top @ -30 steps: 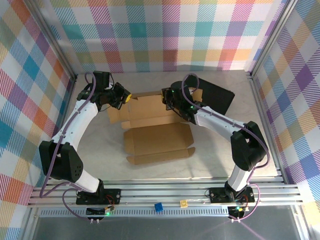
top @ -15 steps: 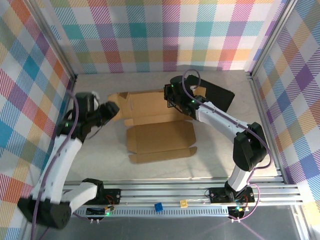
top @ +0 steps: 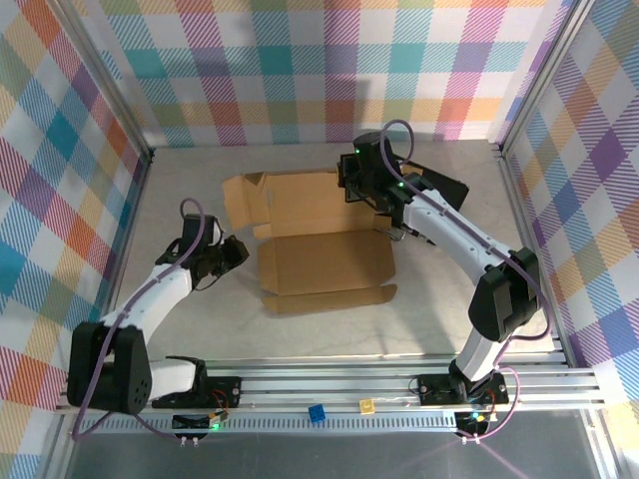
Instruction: Fold the paper box
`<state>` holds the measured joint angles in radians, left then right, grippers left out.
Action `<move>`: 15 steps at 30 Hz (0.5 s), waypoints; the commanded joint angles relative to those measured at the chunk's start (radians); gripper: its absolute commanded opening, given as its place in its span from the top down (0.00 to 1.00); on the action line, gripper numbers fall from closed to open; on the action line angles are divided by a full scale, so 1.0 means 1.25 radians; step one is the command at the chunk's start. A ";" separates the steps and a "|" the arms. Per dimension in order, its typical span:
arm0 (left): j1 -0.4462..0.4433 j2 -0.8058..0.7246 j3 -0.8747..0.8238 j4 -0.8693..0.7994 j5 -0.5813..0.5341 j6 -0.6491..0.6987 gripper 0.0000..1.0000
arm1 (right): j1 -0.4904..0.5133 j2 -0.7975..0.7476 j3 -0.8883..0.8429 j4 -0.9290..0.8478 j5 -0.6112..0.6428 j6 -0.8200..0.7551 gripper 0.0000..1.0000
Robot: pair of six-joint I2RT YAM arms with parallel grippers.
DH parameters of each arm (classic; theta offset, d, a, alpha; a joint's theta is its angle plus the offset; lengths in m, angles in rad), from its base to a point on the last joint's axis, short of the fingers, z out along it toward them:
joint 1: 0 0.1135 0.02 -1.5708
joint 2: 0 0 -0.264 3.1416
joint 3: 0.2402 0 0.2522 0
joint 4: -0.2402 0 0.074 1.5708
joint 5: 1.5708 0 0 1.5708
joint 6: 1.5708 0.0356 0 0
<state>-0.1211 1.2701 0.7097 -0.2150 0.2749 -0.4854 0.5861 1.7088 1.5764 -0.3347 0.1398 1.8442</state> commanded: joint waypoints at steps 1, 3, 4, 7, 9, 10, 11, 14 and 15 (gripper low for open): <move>0.012 0.028 -0.009 0.172 0.057 0.091 0.84 | -0.010 0.019 0.056 -0.050 -0.033 0.003 1.00; 0.013 0.035 -0.030 0.237 0.076 0.117 0.76 | -0.018 0.030 0.075 -0.069 -0.047 0.009 1.00; 0.014 0.042 -0.037 0.259 0.084 0.131 0.73 | -0.022 0.035 0.081 -0.075 -0.051 0.013 1.00; 0.017 0.064 -0.068 0.349 0.122 0.178 0.68 | -0.039 0.052 0.113 -0.106 -0.074 0.016 1.00; 0.016 0.071 -0.111 0.450 0.130 0.183 0.66 | -0.048 0.064 0.137 -0.125 -0.090 0.015 1.00; 0.017 0.079 -0.114 0.465 0.120 0.182 0.65 | -0.052 0.069 0.148 -0.136 -0.094 0.016 1.00; 0.022 0.093 -0.107 0.468 0.127 0.176 0.65 | -0.056 0.074 0.160 -0.145 -0.097 0.015 1.00; 0.021 0.127 -0.092 0.490 0.141 0.170 0.63 | -0.064 0.086 0.182 -0.163 -0.108 0.020 1.00; 0.022 0.138 -0.084 0.488 0.142 0.170 0.63 | -0.065 0.090 0.187 -0.167 -0.113 0.024 1.00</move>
<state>-0.1055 1.4189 0.5846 0.2901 0.4160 -0.3012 0.5137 1.8103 1.7660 -0.4995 0.0349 1.8511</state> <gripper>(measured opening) 0.370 0.045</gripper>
